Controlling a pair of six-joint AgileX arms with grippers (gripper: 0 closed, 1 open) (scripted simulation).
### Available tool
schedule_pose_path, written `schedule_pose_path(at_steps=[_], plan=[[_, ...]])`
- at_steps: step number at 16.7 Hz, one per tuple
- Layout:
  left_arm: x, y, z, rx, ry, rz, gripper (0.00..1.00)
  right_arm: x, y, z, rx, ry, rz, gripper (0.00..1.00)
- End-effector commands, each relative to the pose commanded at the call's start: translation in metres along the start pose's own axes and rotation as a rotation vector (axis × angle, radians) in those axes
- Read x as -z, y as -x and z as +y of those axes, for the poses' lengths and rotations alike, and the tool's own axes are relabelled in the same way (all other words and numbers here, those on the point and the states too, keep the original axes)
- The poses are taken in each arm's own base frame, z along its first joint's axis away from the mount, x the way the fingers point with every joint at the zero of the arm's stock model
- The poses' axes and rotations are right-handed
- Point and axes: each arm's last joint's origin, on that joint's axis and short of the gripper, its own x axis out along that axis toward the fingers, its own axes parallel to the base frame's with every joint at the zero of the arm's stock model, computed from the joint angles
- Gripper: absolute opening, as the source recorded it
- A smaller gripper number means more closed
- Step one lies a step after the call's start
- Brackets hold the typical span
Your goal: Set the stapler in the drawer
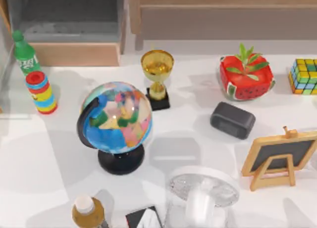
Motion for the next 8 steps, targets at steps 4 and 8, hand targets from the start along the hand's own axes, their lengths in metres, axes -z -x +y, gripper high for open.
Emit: schedule_pose_path(at_steps=[4,8], plan=[[-0.0011,-0.0128,-0.0029,0.013,0.015,0.029,0.00,0.0000,0.0000,0.0000,0.000,0.000,0.000,1.00],[-0.0011,-0.0128,-0.0029,0.013,0.015,0.029,0.15,0.0000,0.0000,0.0000,0.000,0.000,0.000,1.00]])
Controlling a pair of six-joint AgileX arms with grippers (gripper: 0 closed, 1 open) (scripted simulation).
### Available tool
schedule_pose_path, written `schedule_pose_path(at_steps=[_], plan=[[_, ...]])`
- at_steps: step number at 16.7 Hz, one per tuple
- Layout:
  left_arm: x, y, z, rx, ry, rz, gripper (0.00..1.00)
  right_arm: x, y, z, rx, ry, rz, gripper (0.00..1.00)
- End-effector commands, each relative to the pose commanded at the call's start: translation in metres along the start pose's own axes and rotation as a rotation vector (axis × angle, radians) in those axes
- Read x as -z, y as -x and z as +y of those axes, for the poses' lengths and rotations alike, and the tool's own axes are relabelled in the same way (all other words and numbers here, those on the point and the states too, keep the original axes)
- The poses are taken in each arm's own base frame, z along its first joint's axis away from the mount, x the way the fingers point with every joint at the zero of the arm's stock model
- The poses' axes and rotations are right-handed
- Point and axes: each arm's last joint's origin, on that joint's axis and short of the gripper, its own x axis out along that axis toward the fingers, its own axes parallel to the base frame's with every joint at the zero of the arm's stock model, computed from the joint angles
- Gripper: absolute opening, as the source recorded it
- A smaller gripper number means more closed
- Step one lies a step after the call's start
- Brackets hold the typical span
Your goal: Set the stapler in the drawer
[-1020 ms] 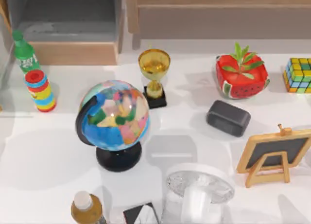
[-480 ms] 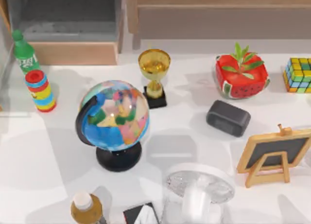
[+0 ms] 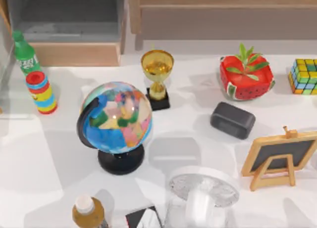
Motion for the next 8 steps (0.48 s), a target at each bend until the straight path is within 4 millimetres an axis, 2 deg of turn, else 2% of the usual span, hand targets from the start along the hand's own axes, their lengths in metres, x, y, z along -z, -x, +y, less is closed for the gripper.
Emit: schedule_pose_path(at_steps=[8], plan=[[0.0000,0.0000,0.0000,0.000,0.000,0.000,0.75,0.0000,0.0000,0.0000,0.000,0.000,0.000,1.00]])
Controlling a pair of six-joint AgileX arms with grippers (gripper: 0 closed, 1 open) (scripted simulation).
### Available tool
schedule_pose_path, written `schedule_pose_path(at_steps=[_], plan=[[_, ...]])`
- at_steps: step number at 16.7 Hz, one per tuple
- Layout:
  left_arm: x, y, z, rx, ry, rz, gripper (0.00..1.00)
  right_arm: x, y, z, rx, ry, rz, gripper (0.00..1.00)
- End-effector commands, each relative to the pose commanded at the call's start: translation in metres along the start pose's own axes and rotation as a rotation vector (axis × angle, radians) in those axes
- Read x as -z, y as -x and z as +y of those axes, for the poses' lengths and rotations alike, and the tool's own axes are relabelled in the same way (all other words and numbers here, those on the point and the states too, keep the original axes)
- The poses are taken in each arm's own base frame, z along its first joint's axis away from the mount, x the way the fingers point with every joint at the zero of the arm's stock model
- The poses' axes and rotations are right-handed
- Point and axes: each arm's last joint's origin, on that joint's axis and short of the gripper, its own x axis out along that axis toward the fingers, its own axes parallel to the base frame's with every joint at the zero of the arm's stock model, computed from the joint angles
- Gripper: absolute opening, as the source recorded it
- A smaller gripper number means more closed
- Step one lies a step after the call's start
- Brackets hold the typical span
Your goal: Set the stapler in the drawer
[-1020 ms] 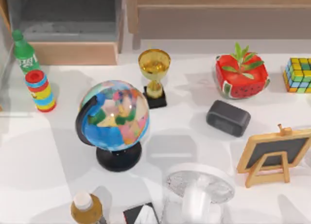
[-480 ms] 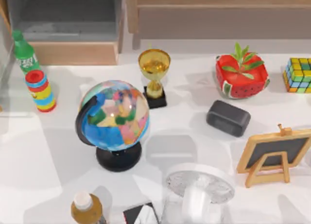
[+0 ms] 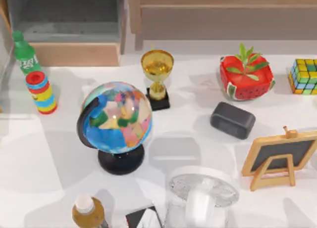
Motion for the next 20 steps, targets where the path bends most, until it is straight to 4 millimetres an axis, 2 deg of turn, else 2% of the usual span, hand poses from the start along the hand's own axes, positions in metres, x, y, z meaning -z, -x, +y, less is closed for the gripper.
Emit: schedule_pose_path(at_steps=[3,4,14,16,20], plan=[[0.000,0.000,0.000,0.000,0.000,0.000,0.98,0.000,0.000,0.000,0.000,0.000,0.000,1.00],[0.000,0.000,0.000,0.000,0.000,0.000,1.00,0.000,0.000,0.000,0.000,0.000,0.000,1.00],[0.001,0.003,0.002,0.001,0.004,-0.005,1.00,0.000,0.000,0.000,0.000,0.000,0.000,1.00],[0.006,0.018,0.006,0.009,0.009,-0.040,1.00,0.000,0.000,0.000,0.000,0.000,0.000,1.00],[0.021,0.068,0.017,0.022,-0.007,-0.209,1.00,0.000,0.000,0.000,0.000,0.000,0.000,1.00]])
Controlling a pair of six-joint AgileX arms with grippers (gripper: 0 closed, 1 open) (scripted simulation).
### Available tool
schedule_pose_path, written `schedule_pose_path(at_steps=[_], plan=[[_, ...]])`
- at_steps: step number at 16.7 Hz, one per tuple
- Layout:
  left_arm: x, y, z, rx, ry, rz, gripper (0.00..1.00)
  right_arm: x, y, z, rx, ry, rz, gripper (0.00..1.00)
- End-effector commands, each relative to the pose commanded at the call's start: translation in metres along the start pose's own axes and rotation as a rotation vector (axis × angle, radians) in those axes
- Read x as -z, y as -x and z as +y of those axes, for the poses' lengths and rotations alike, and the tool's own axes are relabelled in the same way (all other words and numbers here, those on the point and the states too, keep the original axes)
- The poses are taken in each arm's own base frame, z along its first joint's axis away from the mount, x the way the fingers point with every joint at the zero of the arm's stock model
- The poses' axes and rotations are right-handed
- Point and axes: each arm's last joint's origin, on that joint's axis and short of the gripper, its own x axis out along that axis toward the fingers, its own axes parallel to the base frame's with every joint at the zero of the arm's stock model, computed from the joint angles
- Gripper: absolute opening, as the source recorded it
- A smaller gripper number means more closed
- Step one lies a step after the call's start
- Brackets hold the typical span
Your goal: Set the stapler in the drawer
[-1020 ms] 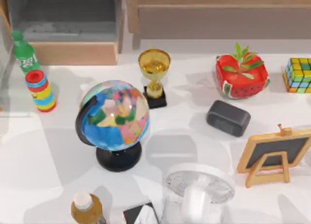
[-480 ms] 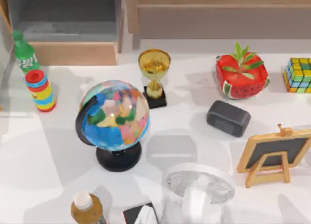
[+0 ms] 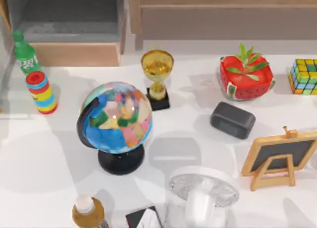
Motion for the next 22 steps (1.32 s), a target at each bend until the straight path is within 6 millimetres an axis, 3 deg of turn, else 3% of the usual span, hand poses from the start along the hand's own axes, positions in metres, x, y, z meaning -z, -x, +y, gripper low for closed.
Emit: schedule_pose_path(at_steps=[6,10,13,16,19,22], plan=[[0.027,0.068,0.052,-0.120,-0.107,-0.405,1.00,0.000,0.000,0.000,0.000,0.000,0.000,1.00],[0.066,0.078,0.091,-0.298,-0.257,-0.599,1.00,0.000,0.000,0.000,0.000,0.000,0.000,1.00],[0.105,0.065,0.113,-0.454,-0.394,-0.670,1.00,0.000,0.000,0.000,0.000,0.000,0.000,1.00],[0.149,0.039,0.125,-0.610,-0.537,-0.691,1.00,0.000,0.000,0.000,0.000,0.000,0.000,1.00],[0.191,0.002,0.119,-0.729,-0.680,-0.688,1.00,0.000,0.000,0.000,0.000,0.000,0.000,1.00],[0.225,-0.035,0.097,-0.812,-0.819,-0.694,1.00,0.000,0.000,0.000,0.000,0.000,0.000,1.00]])
